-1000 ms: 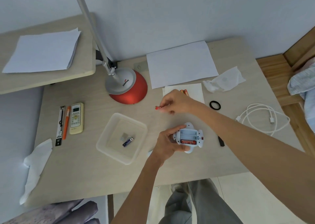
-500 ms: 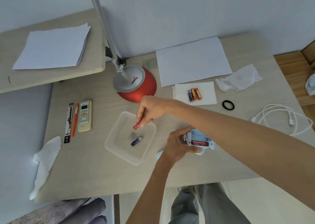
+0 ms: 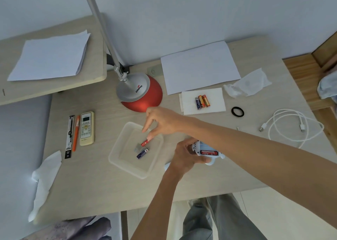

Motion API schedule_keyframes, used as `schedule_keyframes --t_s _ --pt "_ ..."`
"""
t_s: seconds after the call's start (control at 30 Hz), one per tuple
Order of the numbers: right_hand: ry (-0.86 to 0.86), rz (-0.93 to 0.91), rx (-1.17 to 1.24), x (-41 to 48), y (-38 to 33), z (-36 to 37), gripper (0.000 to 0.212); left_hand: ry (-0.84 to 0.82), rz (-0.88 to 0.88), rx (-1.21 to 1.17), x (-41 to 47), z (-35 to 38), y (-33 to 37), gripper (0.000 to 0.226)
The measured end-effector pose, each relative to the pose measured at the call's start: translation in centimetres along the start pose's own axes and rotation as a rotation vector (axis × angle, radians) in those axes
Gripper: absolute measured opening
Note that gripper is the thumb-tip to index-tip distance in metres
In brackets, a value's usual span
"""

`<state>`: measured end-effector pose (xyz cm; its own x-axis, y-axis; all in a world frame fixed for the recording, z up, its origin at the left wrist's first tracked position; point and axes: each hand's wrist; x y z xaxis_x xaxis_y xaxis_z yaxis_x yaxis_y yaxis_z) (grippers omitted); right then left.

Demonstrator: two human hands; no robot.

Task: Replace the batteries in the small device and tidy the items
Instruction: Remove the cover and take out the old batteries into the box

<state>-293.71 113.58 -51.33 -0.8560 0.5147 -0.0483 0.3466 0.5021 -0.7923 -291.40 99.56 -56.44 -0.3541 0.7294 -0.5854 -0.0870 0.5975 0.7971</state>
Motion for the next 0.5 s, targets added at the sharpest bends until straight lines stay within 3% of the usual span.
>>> schedule_keyframes --t_s 0.17,0.37,0.5 --pt "0.177 0.073 0.147 -3.9 1.4 -5.6 0.032 -0.053 0.048 -0.157 0.2 -0.1 0.0 0.074" --pt "0.464 0.301 0.217 -12.5 6.2 -8.3 0.023 -0.059 0.039 -0.168 0.5 0.0 -0.2 0.078" --pt "0.451 0.446 0.173 -18.8 8.1 -6.8 0.04 -0.071 0.041 -0.143 0.5 0.0 0.1 0.079"
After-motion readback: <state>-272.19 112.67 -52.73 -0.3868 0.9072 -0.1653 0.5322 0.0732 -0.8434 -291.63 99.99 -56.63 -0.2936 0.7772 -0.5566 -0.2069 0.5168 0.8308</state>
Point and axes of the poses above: each hand's wrist, its own x-axis towards the middle knuckle, its own z-axis out of the palm, y = z × x, and after that the axes turned 15 degrees about y, right-handed
